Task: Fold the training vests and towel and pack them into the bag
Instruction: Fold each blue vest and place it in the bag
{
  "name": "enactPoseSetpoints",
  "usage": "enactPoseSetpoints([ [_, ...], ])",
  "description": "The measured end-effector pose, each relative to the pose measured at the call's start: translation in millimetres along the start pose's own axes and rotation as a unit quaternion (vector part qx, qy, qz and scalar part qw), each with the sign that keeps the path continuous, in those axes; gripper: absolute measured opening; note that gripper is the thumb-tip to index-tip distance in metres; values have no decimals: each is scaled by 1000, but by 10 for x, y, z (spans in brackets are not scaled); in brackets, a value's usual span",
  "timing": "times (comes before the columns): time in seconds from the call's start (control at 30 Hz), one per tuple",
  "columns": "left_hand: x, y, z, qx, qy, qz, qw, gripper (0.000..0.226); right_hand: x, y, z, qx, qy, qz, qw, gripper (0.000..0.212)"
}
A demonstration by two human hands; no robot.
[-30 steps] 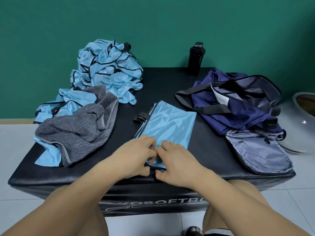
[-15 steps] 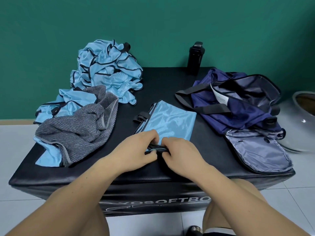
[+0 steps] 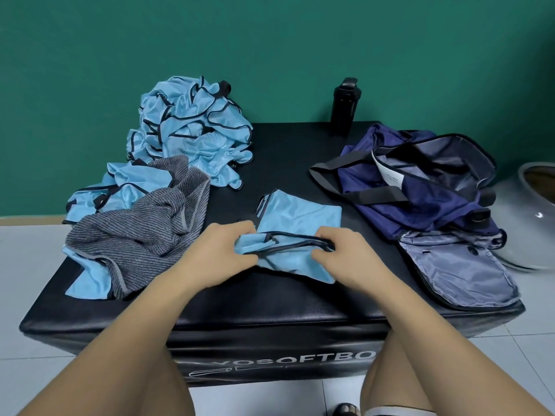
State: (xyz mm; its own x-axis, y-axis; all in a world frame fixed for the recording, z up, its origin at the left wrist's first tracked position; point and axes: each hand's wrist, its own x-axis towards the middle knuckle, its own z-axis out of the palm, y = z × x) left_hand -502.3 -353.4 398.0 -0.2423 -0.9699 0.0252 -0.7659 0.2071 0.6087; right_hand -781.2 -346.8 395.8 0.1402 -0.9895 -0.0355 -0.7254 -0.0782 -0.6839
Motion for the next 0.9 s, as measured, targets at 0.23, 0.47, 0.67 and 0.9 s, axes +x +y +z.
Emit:
enactPoseSetpoints([
  [0.23, 46, -12, 25, -68, -2, -18, 998, 29, 215, 173, 87, 143, 42, 51, 988, 11],
  [0.47, 94, -160, 42, -101, -70, -86, 989, 82, 459, 323, 249, 141, 81, 104, 981, 12],
  [0.67, 191, -250, 123, -107, -46, -152, 982, 66, 527, 399, 301, 146, 95, 130, 976, 14],
  [0.9, 208, -257, 170, -46, 46, -175, 983, 55, 528, 377, 334, 65, 125, 110, 984, 21],
])
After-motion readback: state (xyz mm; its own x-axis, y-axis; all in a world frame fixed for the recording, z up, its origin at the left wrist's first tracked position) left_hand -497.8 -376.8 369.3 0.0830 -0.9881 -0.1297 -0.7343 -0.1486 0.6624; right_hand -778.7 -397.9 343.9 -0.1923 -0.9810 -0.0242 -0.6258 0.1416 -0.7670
